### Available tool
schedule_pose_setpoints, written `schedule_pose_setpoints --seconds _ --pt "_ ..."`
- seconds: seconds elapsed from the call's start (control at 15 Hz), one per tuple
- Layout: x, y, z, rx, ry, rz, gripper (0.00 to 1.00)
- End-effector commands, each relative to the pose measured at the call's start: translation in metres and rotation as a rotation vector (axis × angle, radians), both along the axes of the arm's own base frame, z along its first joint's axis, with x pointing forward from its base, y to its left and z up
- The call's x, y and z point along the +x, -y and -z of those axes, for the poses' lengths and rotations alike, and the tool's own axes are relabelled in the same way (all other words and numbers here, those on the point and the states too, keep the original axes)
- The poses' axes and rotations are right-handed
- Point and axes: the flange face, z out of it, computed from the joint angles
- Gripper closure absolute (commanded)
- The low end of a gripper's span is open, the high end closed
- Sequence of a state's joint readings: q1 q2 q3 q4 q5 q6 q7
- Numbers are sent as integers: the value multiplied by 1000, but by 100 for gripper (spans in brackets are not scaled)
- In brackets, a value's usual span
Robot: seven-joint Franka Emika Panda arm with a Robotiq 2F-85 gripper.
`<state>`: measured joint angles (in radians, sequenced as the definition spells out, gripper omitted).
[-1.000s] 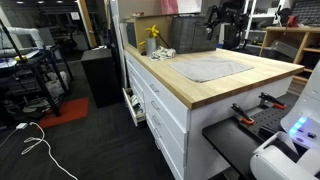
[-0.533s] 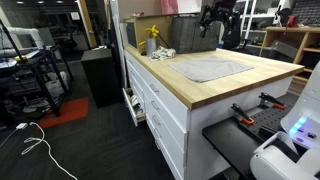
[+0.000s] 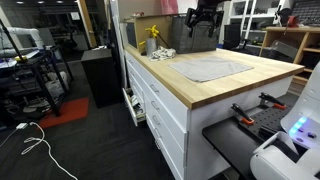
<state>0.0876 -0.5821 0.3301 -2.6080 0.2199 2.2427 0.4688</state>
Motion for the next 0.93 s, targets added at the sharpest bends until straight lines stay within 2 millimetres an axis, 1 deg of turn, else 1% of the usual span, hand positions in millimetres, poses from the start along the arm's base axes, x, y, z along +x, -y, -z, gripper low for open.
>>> schedule_pose_setpoints --seconds 0.0,0.13,0.33,0.6,0.87 --pt "40 -1 -6 -45 16 9 0" --pt "57 0 -10 -66 19 -7 0" --pt "79 -8 -14 -92 23 -30 0" --pt "107 -23 -6 -143 16 -60 0" --pt "132 -41 8 -182 5 -78 0"
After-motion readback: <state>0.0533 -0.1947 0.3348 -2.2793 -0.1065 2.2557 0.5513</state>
